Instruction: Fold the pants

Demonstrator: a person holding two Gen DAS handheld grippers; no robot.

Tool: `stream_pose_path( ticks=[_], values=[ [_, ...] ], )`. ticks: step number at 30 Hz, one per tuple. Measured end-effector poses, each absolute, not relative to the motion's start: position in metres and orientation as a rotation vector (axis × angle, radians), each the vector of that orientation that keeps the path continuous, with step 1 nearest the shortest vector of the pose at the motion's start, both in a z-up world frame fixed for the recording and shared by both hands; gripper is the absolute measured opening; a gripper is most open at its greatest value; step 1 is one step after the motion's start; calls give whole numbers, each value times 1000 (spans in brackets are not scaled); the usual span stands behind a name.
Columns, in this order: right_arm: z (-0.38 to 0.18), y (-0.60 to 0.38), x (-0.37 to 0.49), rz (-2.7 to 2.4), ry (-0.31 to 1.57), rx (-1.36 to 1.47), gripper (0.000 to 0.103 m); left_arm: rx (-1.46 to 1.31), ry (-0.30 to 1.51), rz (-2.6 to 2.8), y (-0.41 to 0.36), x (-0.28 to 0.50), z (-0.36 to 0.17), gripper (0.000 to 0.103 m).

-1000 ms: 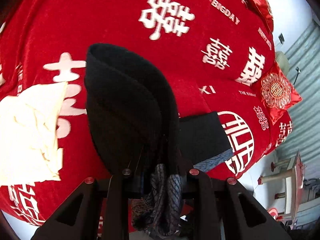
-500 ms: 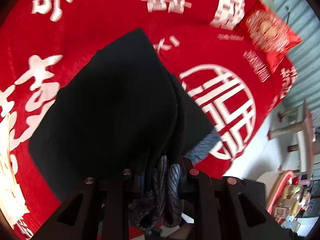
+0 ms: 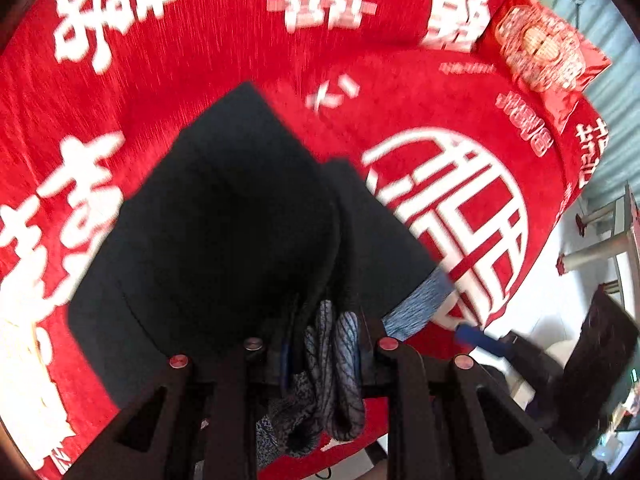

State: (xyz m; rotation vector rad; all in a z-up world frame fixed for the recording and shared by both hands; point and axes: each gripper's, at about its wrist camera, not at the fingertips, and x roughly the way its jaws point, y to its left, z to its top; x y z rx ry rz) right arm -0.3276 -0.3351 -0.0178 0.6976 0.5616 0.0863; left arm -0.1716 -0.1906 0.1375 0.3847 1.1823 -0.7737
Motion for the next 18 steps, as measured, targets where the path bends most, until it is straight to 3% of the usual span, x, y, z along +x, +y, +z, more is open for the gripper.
stream_pose_path(
  ticks=[5,12,14,15,18],
  values=[
    [0,-376,-331,-87,584,497,77,405,1111,-785,-200,-184,171,22],
    [-3,-414,-327,-140,563,540,77,522,1229,-751,-243,-191,66,23],
    [-5,-417,-328,-153,575,527,77,468,1228,-767,-244,-192,71,37],
    [-5,-413,-324,-156,579,520,77,417,1255,-798,-243,-191,75,57],
    [-4,-416,-323,-164,590,498,77,355,1230,-848,-237,-197,98,60]
  ],
)
